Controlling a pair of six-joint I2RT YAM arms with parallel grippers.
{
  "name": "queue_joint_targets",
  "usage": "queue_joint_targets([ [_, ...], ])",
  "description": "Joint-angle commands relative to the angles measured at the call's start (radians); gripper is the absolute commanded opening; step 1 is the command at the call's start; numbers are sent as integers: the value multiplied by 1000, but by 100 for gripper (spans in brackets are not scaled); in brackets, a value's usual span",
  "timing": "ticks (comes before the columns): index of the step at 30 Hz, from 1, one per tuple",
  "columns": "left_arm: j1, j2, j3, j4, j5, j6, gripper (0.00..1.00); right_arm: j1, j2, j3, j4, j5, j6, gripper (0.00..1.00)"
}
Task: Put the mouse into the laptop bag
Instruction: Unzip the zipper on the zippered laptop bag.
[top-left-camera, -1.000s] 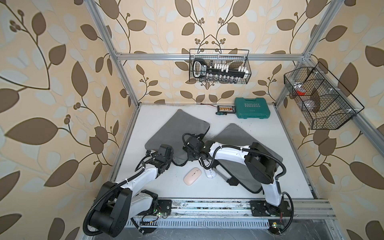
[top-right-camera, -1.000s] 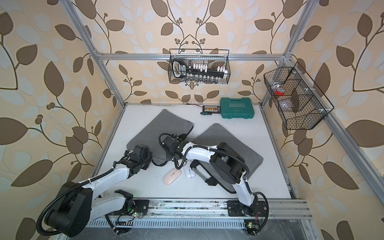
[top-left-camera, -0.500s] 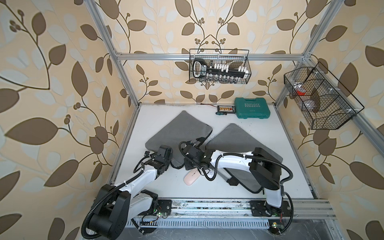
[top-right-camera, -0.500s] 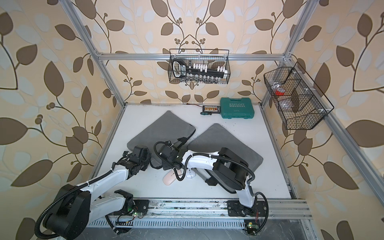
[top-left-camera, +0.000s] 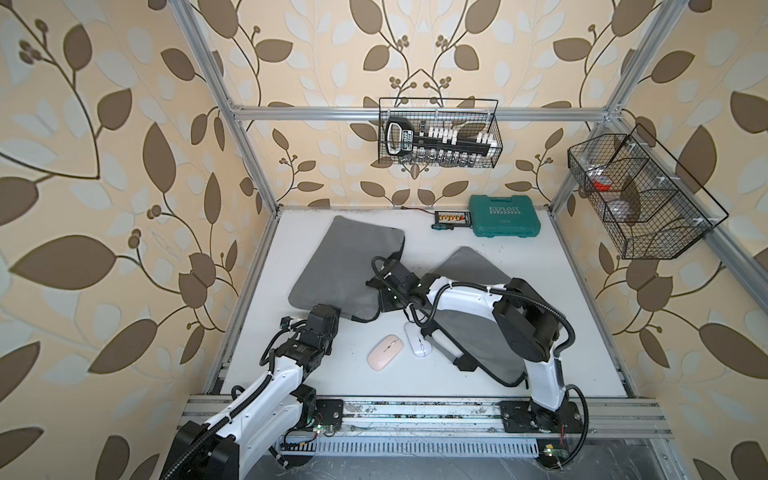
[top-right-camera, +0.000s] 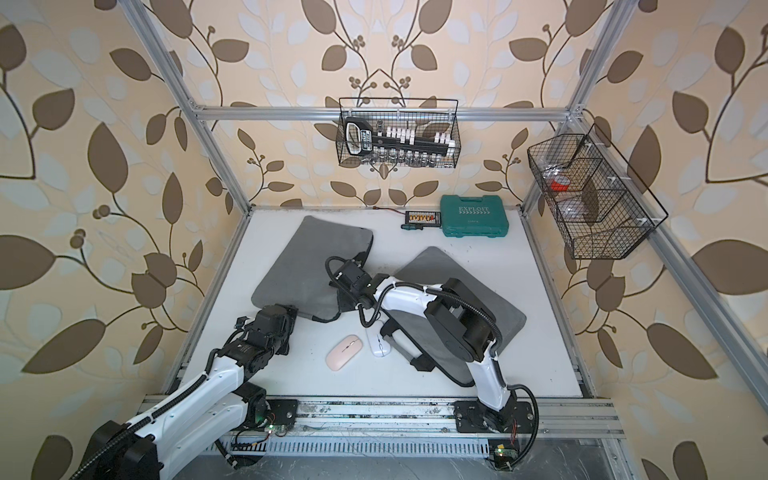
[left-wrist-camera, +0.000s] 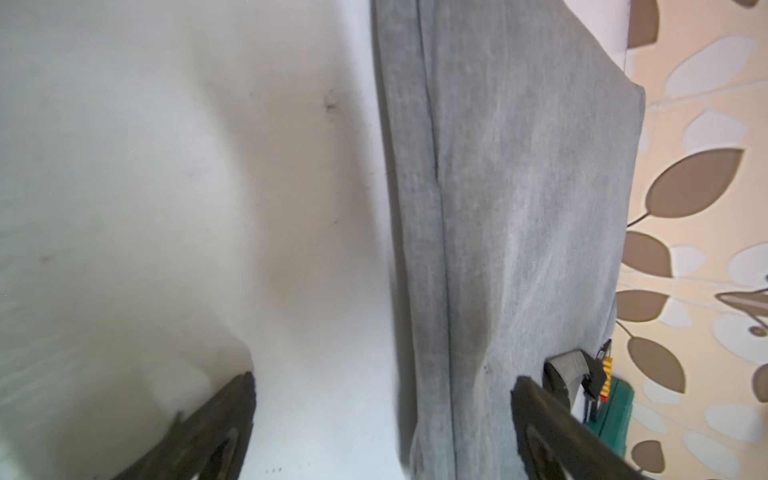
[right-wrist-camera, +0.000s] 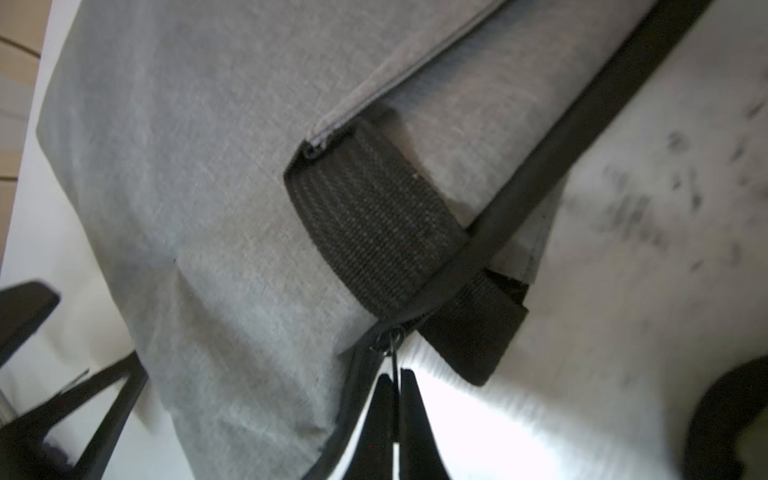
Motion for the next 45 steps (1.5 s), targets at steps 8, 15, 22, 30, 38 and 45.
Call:
queue_joint_targets([
  [8, 0, 84, 65, 40, -105, 127, 99, -48, 17, 80, -26, -33, -119, 0],
  [15, 10, 337, 189, 101, -88, 200, 99, -52, -5, 52, -44, -1, -145, 0],
  [22, 20, 473, 208, 206, -80, 213, 65, -42, -16, 31, -39, -39, -146, 0],
  [30, 20, 472, 228, 153, -81, 153, 0, 70, -21, 24, -38, -33, -89, 0],
  [38, 20, 479, 229, 110, -111, 110, 0, 208, -21, 27, -77, -3, -4, 0],
  [45, 20, 417, 225, 39, -130, 85, 17, 163, -54, -38, -68, 31, 44, 0],
])
